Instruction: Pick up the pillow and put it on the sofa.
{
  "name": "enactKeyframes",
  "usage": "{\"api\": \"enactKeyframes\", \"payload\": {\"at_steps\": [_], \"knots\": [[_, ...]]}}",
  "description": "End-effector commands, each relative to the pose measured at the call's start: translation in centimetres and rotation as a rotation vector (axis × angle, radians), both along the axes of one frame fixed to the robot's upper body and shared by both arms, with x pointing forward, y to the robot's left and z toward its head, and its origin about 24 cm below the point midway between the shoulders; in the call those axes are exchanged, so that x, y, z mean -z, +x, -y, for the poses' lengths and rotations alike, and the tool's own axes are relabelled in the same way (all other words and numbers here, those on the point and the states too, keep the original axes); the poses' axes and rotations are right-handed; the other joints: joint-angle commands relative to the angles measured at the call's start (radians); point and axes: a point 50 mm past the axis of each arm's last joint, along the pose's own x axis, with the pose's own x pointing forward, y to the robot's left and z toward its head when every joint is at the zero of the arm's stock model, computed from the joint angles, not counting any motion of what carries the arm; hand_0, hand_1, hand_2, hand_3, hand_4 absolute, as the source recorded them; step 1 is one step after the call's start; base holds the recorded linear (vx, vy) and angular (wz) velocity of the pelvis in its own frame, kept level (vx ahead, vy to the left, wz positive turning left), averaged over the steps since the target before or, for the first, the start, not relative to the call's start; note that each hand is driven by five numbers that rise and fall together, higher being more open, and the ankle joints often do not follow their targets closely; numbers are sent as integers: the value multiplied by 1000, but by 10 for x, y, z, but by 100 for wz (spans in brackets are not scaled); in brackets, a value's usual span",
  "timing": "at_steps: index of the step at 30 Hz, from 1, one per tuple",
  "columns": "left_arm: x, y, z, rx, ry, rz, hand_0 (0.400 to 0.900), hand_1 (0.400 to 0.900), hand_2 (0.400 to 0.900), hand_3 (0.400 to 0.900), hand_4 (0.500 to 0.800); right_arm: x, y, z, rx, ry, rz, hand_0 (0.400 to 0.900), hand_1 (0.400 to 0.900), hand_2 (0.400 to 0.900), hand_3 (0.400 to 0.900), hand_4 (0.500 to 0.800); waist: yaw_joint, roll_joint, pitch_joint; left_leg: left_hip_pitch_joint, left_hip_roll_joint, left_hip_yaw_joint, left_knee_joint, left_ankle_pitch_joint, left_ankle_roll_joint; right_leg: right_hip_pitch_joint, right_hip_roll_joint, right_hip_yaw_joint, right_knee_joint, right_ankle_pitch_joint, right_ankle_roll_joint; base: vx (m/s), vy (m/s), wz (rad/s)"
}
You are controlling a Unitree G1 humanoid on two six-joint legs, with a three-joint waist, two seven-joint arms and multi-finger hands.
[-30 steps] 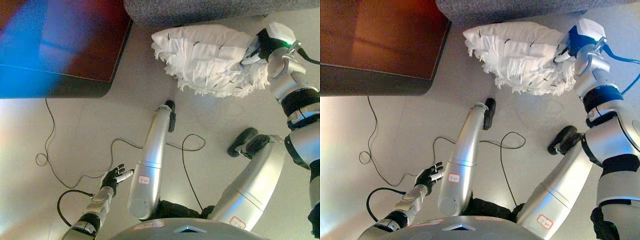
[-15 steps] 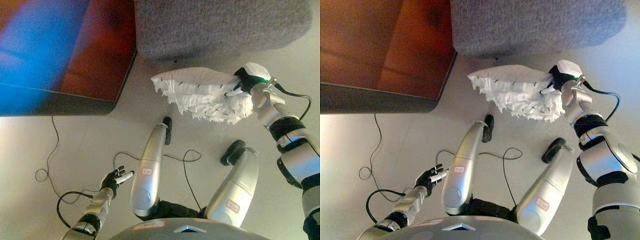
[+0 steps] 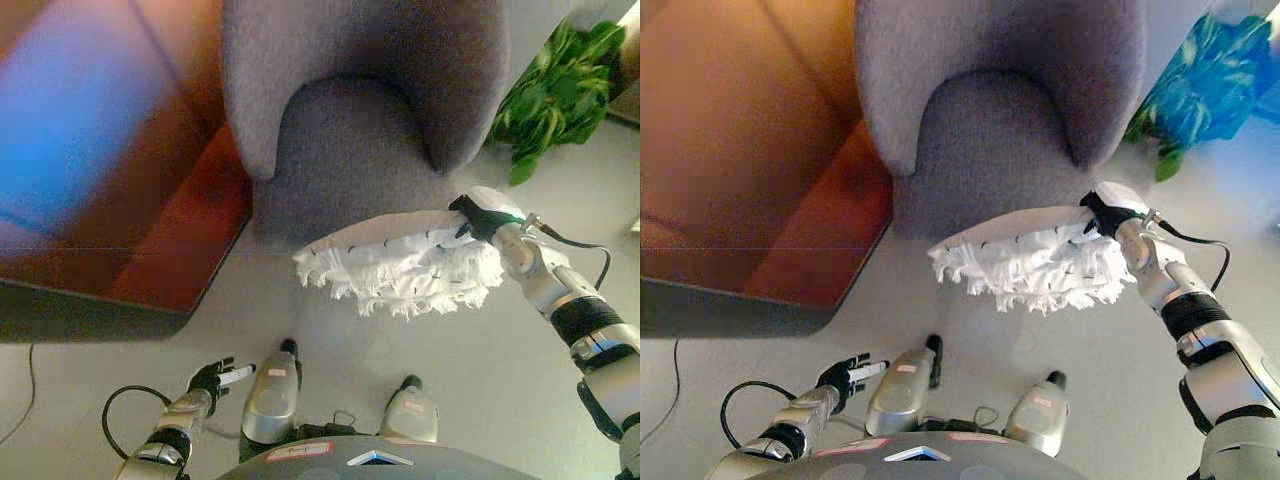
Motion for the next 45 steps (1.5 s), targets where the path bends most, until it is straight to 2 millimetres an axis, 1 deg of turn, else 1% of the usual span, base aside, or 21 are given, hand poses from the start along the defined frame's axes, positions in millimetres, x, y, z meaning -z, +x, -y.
{"api": "enactKeyframes", "payload": {"at_steps": [1, 5, 9, 11, 12, 13, 15, 17, 19, 21, 23, 25, 27, 28, 30, 33, 35, 36, 37, 40, 45], "knots": [[-4, -36, -41, 3, 135, -137, 900, 900, 900, 900, 800, -112, 29, -16, -141, 85, 387, 400, 400, 400, 400, 500, 22, -24, -127, 108, -22, -62, -118, 49, 36, -26, -35, 129, -34, 295, 93, 218, -8, 15], [-3, -40, -44, 6, 156, -155, 900, 900, 900, 900, 800, -134, 36, -24, -194, 111, 397, 400, 400, 400, 400, 500, 12, -60, -159, 162, -47, -64, -187, 53, 36, -35, 18, 116, -196, 324, 99, 246, -131, 13], [-5, -42, -48, -2, 169, -167, 900, 900, 900, 900, 800, -162, 42, -24, -209, 131, 418, 400, 400, 400, 400, 500, 3, -84, -163, 208, -48, -92, -205, 11, 43, -73, 61, 137, -296, 348, 107, 304, -266, 35], [-6, -45, -54, -13, 177, -181, 900, 900, 900, 900, 800, -174, 44, -21, -204, 162, 428, 400, 400, 400, 400, 500, 1, -93, -162, 228, -39, -117, -199, -14, 45, -94, 81, 157, -298, 340, 105, 314, -346, 46], [-7, -47, -56, -19, 180, -188, 900, 900, 900, 900, 800, -179, 43, -17, -201, 184, 433, 400, 400, 400, 400, 500, -1, -95, -162, 229, -31, -133, -191, -25, 46, -89, 98, 177, -295, 319, 101, 316, -360, 65], [-8, -51, -59, -20, 187, -205, 900, 900, 900, 900, 800, -185, 42, -7, -188, 202, 444, 400, 400, 400, 400, 500, 0, -100, -167, 222, -25, -153, -179, -32, 47, -72, 118, 202, -296, 284, 95, 313, -341, 63], [-7, -60, -61, -56, 193, -222, 900, 900, 900, 900, 800, -192, 41, 1, -176, 241, 453, 400, 400, 400, 400, 500, 10, -93, -175, 246, 12, -165, -190, -20, 20, -49, 132, 169, -269, 236, 83, 266, -271, 46], [-5, -72, -61, -61, 188, -248, 900, 900, 900, 900, 800, -197, 40, 9, -143, 247, 449, 400, 400, 400, 400, 500, 24, -88, -187, 274, 61, -150, -235, 20, -17, -24, 144, 124, -250, 187, 76, 219, -214, 42], [-4, -78, -59, -56, 192, -260, 900, 900, 900, 900, 800, -203, 38, 22, -104, 256, 449, 400, 400, 400, 400, 500, 37, -87, -194, 276, 101, -140, -268, 58, -44, 4, 159, 101, -250, 146, 66, 197, -203, 50], [-4, -79, -60, -59, 195, -264, 900, 900, 900, 900, 800, -209, 36, 28, -82, 259, 448, 400, 400, 400, 400, 500, 49, -84, -195, 266, 126, -138, -280, 94, -59, 18, 164, 77, -242, 124, 58, 112, -153, 33], [-4, -82, -61, -55, 198, -271, 900, 900, 900, 900, 800, -218, 37, 31, -58, 251, 450, 400, 400, 400, 400, 500, 66, -77, -191, 249, 158, -133, -293, 139, -81, 32, 162, 35, -224, 97, 47, 114, -159, 37], [-5, -84, -63, -61, 202, -276, 900, 900, 900, 900, 800, -228, 39, 34, -19, 241, 436, 400, 400, 400, 400, 500, 82, -67, -185, 230, 183, -146, -294, 181, -96, 42, 167, 7, -199, 70, 35, 115, -153, 37], [-6, -86, -67, -69, 207, -276, 900, 900, 900, 900, 800, -233, 41, 44, 58, 230, 389, 400, 400, 400, 400, 500, 101, -51, -178, 216, 216, -166, -291, 220, -112, 33, 170, -15, -154, 35, 21, 87, -124, 36], [-6, -87, -67, -76, 207, -273, 900, 900, 900, 900, 800, -235, 41, 45, 65, 234, 382, 400, 400, 400, 400, 500, 103, -46, -176, 215, 222, -171, -291, 226, -115, 30, 170, -18, -145, 29, 18, 53, -97, 30], [-8, -87, -70, -92, 210, -261, 900, 900, 900, 900, 800, -240, 43, 48, 96, 248, 353, 400, 400, 400, 400, 500, 121, -25, -166, 204, 249, -186, -286, 246, -126, 1, 163, -33, -80, -4, 7, 28, -74, 34], [-8, -88, -70, -107, 209, -251, 900, 900, 900, 900, 800, -243, 41, 55, 143, 224, 354, 400, 400, 400, 400, 500, 134, -8, -159, 195, 260, -205, -285, 255, -130, -21, 151, -38, -33, -26, 4, 29, -44, 30], [-7, -91, -70, -111, 207, -254, 900, 900, 900, 900, 800, -244, 38, 64, 184, 175, 339, 400, 400, 400, 400, 500, 146, 10, -155, 185, 270, -221, -282, 280, -138, -43, 135, -48, 16, -51, -2, 41, -35, 42], [-7, -94, -69, -110, 204, -256, 900, 900, 900, 900, 800, -246, 36, 70, 229, 103, 370, 618, 618, 618, 618, 631, 150, 17, -150, 188, 275, -221, -284, 290, -140, -51, 129, -48, 38, -61, -3, 32, -15, 34], [-6, -95, -68, -114, 199, -259, 900, 900, 900, 900, 800, -248, 34, 76, 276, 50, 390, 900, 900, 900, 900, 800, 150, 22, -151, 182, 275, -226, -284, 301, -140, -57, 126, -52, 41, -60, -5, 12, 16, 30], [-3, -96, -61, -104, 173, -246, 900, 900, 900, 900, 800, -257, 32, 80, 353, -7, 410, 900, 900, 900, 900, 800, 156, 46, -137, 181, 278, -226, -302, 339, -146, -96, 112, -54, 82, -74, -8, -71, 43, 29], [-2, -90, -56, -112, 150, -223, 900, 900, 900, 900, 800, -269, 28, 84, 407, -88, 399, 900, 900, 900, 900, 800, 150, 61, -125, 167, 278, -211, -333, 396, -150, -133, 102, -53, 90, -71, -9, -90, 16, 20]]}}
